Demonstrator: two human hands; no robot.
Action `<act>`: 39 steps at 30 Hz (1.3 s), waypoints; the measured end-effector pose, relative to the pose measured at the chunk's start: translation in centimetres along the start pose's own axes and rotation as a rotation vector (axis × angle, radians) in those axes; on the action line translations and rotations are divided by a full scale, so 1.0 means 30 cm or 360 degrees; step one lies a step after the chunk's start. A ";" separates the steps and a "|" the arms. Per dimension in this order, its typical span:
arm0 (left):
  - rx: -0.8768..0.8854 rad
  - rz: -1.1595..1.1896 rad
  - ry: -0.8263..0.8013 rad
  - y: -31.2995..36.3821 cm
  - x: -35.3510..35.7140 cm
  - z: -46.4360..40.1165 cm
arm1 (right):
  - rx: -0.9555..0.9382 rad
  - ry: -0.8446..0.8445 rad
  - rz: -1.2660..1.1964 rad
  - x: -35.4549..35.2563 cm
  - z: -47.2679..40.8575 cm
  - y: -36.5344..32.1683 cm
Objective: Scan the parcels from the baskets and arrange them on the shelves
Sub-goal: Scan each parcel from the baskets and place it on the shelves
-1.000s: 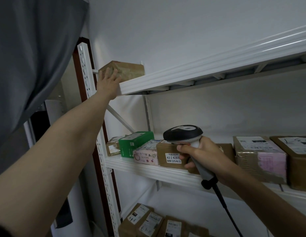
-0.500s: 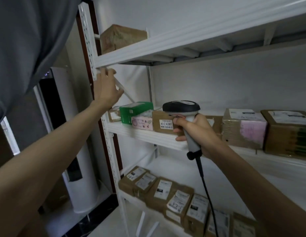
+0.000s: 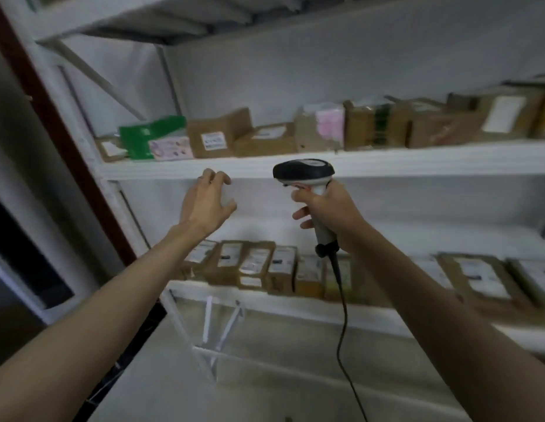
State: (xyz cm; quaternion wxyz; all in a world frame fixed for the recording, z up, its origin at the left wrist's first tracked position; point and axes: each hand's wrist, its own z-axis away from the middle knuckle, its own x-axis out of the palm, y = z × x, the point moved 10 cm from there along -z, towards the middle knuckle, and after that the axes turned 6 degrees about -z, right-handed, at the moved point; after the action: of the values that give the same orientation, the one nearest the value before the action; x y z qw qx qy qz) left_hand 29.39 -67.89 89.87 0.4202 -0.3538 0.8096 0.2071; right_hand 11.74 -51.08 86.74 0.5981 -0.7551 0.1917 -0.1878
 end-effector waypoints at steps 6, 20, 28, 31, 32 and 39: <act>0.0453 0.0391 -0.0326 0.429 0.222 0.272 | 0.0216 0.0434 0.0116 -0.351 0.390 0.157; 0.1084 0.0722 -0.1379 1.332 0.664 1.131 | 0.0730 0.1451 -0.0020 -1.017 1.409 0.559; 0.1254 0.0593 -0.1759 1.652 0.873 1.528 | 0.1021 0.1730 -0.0233 -1.217 1.790 0.903; 0.1253 0.0525 -0.1880 1.758 0.979 1.645 | 0.1082 0.1779 -0.0341 -1.299 1.880 1.027; 0.1254 0.0484 -0.1915 1.787 1.016 1.680 | 0.1106 0.1781 -0.0361 -1.329 1.900 1.068; 0.1170 0.0239 -0.2117 1.936 1.289 1.862 | 0.1330 0.1805 -0.0413 -1.541 1.983 1.390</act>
State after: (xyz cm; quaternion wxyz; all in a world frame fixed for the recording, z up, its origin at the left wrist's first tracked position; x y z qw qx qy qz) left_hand 0.51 -9.41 28.77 0.8948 0.0641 0.4247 0.1218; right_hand -0.01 13.36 30.84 0.6183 -0.2658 0.2937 -0.6788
